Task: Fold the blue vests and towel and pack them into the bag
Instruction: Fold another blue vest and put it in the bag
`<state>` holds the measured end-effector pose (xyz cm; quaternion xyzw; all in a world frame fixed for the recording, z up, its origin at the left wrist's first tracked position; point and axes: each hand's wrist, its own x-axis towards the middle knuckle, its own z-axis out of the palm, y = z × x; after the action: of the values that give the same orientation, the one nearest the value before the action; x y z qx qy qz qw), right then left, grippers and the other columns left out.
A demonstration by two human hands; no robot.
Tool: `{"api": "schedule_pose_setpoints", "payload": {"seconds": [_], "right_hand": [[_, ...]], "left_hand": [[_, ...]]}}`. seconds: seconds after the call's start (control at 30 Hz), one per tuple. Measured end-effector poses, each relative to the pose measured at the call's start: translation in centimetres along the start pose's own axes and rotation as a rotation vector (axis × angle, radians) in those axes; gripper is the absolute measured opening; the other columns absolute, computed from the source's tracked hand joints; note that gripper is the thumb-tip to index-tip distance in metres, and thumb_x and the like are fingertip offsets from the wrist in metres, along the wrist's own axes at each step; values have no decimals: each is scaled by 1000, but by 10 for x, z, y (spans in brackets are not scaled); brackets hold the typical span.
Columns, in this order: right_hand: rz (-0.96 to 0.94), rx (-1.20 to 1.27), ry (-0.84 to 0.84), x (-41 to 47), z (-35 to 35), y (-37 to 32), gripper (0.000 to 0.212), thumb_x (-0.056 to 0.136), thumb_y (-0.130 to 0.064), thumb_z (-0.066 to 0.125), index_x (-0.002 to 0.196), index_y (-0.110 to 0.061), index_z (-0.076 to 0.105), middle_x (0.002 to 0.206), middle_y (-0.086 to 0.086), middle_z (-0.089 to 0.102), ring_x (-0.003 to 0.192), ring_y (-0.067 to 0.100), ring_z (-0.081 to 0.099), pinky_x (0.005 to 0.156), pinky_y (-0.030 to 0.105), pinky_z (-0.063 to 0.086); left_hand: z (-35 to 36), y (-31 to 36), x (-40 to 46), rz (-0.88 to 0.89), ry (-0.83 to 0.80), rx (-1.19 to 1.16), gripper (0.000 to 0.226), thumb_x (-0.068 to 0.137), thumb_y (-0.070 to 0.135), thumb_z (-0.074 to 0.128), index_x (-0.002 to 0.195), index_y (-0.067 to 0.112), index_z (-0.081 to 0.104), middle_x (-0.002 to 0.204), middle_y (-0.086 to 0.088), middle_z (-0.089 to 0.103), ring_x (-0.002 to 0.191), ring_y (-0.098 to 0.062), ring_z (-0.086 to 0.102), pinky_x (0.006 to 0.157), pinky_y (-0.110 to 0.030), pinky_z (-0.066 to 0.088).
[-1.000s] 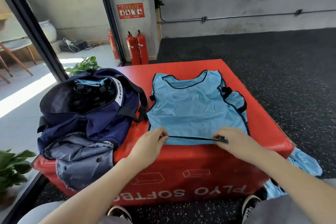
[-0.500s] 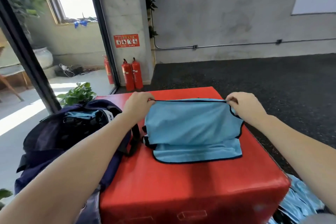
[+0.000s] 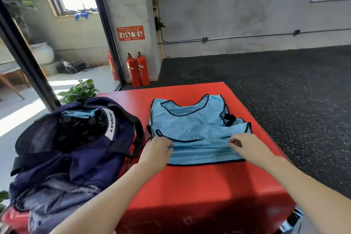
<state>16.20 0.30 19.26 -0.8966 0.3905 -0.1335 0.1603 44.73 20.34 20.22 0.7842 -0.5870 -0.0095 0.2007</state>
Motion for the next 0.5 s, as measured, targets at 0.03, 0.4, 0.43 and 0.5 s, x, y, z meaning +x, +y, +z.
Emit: {"api": "schedule_pose_setpoints", "payload": {"seconds": [0.03,0.4,0.43,0.5], "right_hand": [[-53,24,-38,-5,8,-1,7,91,-40,68,92,-33,70,92,-14,69,89,5,63,84,32,52],[-222,72,-152,-18,45,-22,23,91,-46,67,109,-33,73,104,-21,60,105,0,51,96,21,39],[-204,88,-141,-17,46,-23,16,91,-44,69,102,-33,73,99,-21,61,102,0,52,94,22,40],[-186,98,-121,-15,50,-24,7,90,-41,71,94,-35,72,93,-22,61,97,1,53,93,28,44]], "left_hand": [[7,2,-8,15,10,-43,25,95,24,59,116,22,72,117,6,68,116,-16,56,99,-36,46],[42,16,-19,95,-148,-99,32,94,48,63,116,27,71,111,10,66,109,-10,55,98,-30,45],[43,16,-18,86,-141,-108,30,94,48,63,113,27,72,109,11,66,108,-10,55,97,-30,46],[45,18,-16,75,-124,-133,23,95,43,64,108,27,74,104,10,66,104,-9,56,93,-28,46]]}}
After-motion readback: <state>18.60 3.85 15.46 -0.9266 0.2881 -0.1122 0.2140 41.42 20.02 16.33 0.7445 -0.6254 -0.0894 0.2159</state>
